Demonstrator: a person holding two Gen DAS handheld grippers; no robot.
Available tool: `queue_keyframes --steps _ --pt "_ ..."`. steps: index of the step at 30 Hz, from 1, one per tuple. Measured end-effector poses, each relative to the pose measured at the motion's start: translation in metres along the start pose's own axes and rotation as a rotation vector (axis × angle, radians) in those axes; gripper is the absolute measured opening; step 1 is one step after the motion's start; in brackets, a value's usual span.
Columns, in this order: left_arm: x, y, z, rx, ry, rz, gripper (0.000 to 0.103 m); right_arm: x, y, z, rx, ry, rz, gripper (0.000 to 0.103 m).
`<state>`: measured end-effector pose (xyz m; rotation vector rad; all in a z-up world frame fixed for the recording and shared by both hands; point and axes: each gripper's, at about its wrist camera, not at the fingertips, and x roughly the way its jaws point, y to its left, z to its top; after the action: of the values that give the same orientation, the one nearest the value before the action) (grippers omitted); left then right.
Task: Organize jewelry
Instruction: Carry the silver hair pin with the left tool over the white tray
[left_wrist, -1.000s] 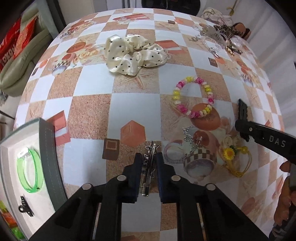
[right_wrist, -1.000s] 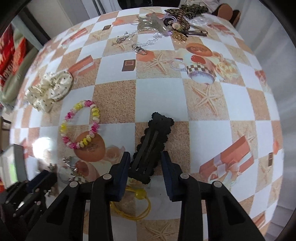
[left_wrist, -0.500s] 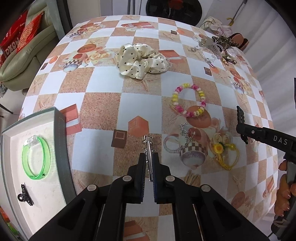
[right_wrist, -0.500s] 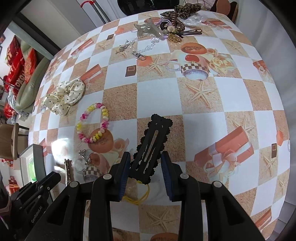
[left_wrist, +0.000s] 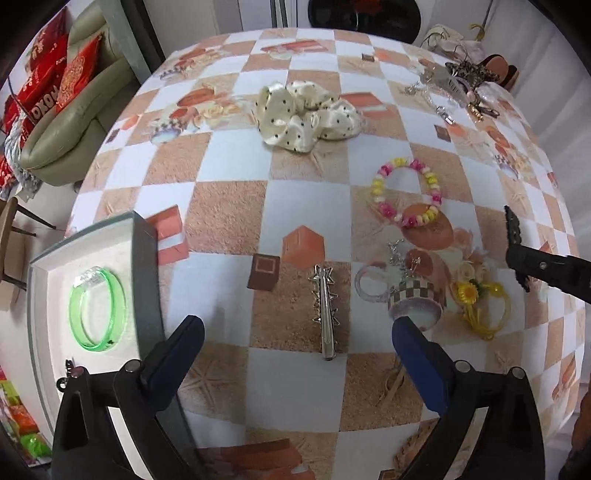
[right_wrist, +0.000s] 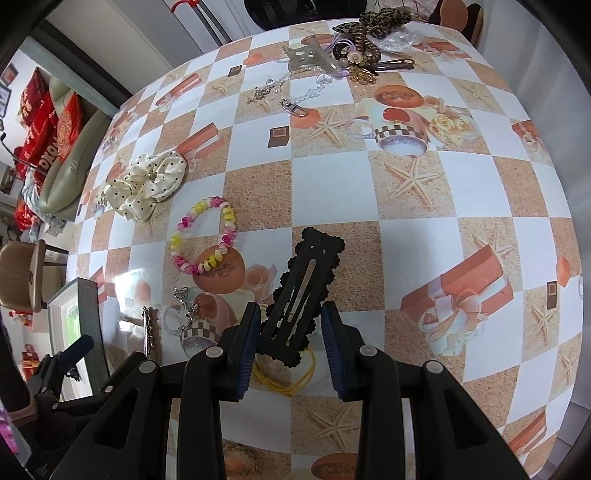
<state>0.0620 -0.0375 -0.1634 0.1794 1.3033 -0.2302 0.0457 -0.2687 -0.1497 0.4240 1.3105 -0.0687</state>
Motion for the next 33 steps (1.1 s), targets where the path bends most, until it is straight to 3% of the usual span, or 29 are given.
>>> queue_keyframes --steps 2,5,9,11,13,14,21,22,24,33 --pt "0.009 -0.002 0.001 0.000 0.022 0.011 0.103 0.000 -0.001 0.000 0.003 0.002 0.001 0.036" --pt "0.026 -0.005 0.001 0.015 0.071 0.006 0.087 -0.001 -0.002 -0.001 0.006 0.003 0.002 0.036" --pt "0.030 -0.009 0.002 0.040 0.069 -0.027 0.078 -0.003 -0.003 -0.002 0.005 0.001 0.006 0.036" --pt "0.028 -0.013 0.002 0.058 0.056 -0.041 0.063 -0.004 -0.003 -0.002 0.004 0.001 0.008 0.036" --pt "0.024 -0.018 0.002 0.082 0.042 -0.055 0.027 -0.005 -0.002 -0.003 0.001 0.001 0.011 0.036" --pt "0.024 -0.019 0.002 0.090 0.043 -0.061 0.022 -0.005 -0.001 -0.004 0.000 0.002 0.011 0.036" --pt "0.008 -0.009 0.002 0.035 0.005 -0.128 0.022 -0.013 0.004 -0.006 -0.015 -0.005 0.022 0.036" --pt "0.003 -0.006 0.002 0.022 -0.005 -0.138 0.017 -0.015 0.006 -0.006 -0.020 -0.007 0.024 0.036" --pt "-0.008 0.000 0.002 -0.002 -0.021 -0.149 0.017 -0.018 0.010 -0.005 -0.030 -0.009 0.032 0.036" --pt "-0.055 0.048 -0.007 -0.099 -0.096 -0.153 0.017 -0.032 0.055 0.001 -0.115 -0.030 0.083 0.036"
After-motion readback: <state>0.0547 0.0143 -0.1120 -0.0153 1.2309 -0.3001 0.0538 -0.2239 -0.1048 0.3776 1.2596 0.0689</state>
